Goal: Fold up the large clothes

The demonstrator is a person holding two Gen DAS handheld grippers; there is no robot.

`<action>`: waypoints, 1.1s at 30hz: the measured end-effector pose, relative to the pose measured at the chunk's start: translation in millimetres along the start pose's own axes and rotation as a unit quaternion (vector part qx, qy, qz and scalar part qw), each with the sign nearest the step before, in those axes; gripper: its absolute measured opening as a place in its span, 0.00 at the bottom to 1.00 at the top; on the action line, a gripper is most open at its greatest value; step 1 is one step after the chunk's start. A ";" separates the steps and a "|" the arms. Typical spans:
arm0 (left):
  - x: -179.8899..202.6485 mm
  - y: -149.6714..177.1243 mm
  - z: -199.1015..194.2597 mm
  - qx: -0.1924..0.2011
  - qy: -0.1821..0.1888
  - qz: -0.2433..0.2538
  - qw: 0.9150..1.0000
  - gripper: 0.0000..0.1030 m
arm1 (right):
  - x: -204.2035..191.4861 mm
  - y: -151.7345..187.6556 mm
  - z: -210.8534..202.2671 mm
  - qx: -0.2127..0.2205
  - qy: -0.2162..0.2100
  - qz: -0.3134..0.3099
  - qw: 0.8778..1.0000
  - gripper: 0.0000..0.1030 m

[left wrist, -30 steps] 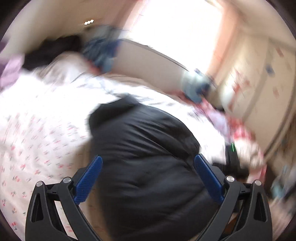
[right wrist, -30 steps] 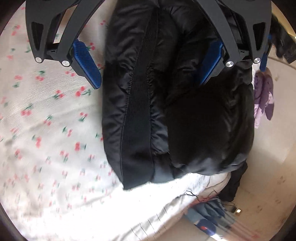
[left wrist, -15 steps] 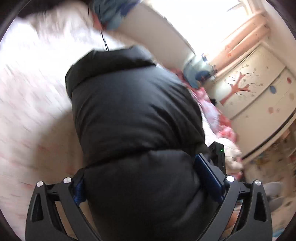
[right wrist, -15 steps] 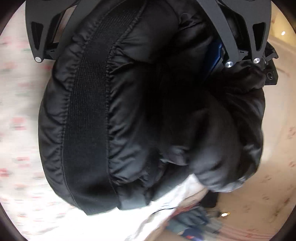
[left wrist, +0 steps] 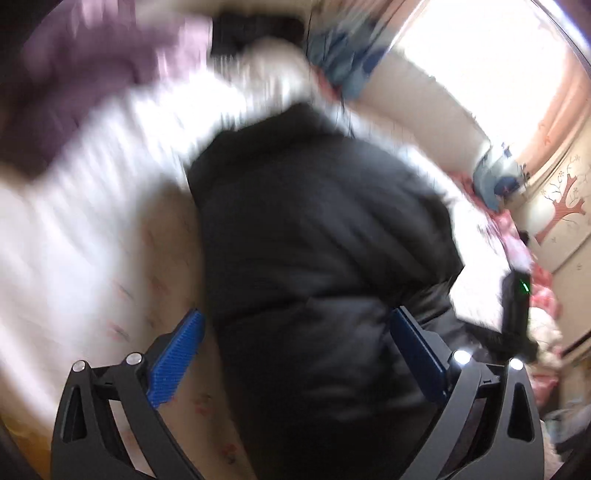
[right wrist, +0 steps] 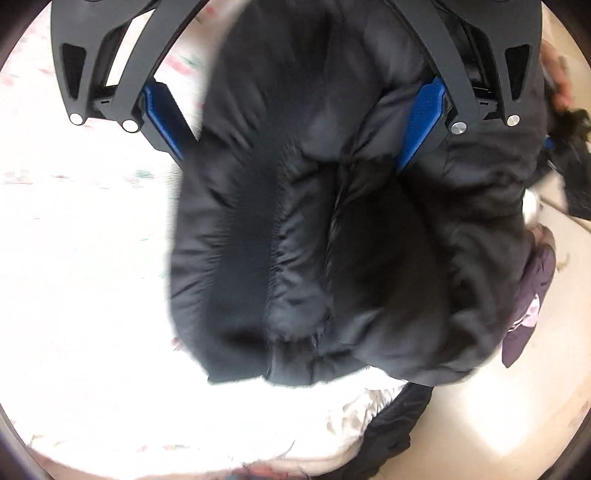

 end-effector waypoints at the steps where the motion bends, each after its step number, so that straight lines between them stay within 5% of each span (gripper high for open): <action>1: 8.7 -10.4 -16.0 0.036 -0.005 0.012 0.999 0.94 | -2.5 -1.5 -17.2 0.027 0.007 -0.014 1.000 0.94; 4: 40.5 -17.6 -20.8 0.059 0.002 0.047 0.997 0.94 | -24.6 1.4 -55.9 0.097 0.008 -0.058 0.994 0.94; 7: 57.2 7.8 32.7 -0.042 -0.007 0.081 0.996 0.94 | -30.2 35.9 -23.7 0.036 0.078 -0.116 0.990 0.94; 9: 66.1 17.3 40.9 -0.051 -0.041 0.118 0.991 0.94 | -20.2 46.7 -11.0 0.018 0.082 -0.103 0.991 0.94; 12: 82.6 17.2 6.0 -0.045 -0.032 0.118 0.992 0.94 | -6.0 49.1 -35.7 0.015 0.070 -0.031 0.997 0.94; 21: 108.0 69.0 -89.9 -0.015 -0.037 0.077 0.996 0.94 | -29.2 119.1 -128.3 0.088 0.048 -0.012 0.995 0.94; 24: 111.1 108.0 -103.1 -0.026 -0.052 0.074 0.996 0.94 | -45.5 141.1 -134.1 0.087 0.078 -0.035 0.993 0.94; 27: 117.0 120.1 -97.7 -0.037 -0.064 0.084 0.994 0.94 | -67.0 176.8 -144.4 0.083 0.108 -0.083 0.987 0.94; 33: 119.6 133.2 -119.6 -0.019 -0.104 0.103 0.989 0.94 | -74.4 194.6 -144.1 0.094 0.112 -0.100 0.984 0.94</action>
Point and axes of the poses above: each gripper's, at about its wrist camera, not at the fingertips, and z roughly the way its jaws point, x to its right, y to its underside, the point moved 9 cm from there along z, roughly the way its jaws point, and after that the axes turned 5 degrees about z, right-handed, at the moved point
